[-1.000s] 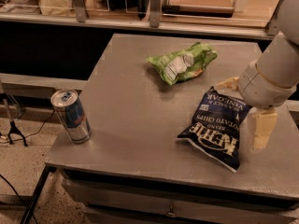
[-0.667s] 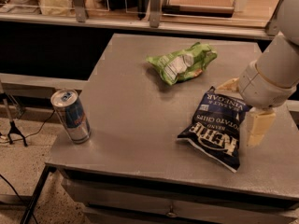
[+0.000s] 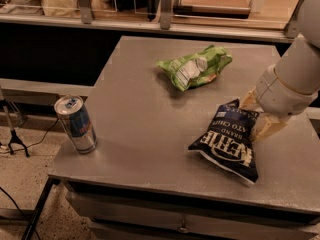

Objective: Pick blue chip bag

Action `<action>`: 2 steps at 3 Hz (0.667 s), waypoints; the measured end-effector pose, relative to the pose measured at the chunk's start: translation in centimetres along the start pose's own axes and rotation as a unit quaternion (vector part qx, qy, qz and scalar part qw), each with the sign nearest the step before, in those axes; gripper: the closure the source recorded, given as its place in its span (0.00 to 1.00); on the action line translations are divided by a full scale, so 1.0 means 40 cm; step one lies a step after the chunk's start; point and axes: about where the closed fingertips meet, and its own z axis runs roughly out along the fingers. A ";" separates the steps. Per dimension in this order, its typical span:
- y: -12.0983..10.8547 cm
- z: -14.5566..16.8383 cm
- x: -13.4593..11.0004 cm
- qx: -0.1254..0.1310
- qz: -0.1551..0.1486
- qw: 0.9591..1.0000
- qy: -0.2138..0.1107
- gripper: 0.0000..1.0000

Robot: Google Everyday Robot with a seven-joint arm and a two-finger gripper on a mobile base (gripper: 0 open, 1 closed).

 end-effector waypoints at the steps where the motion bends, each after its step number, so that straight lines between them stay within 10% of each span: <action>1: -0.008 -0.038 -0.015 0.008 -0.002 1.000 -0.006 1.00; 2: -0.018 -0.105 -0.037 0.028 -0.007 1.000 0.002 1.00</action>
Offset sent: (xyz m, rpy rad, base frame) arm -0.0031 0.0105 0.0790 0.0017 -0.1035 0.0029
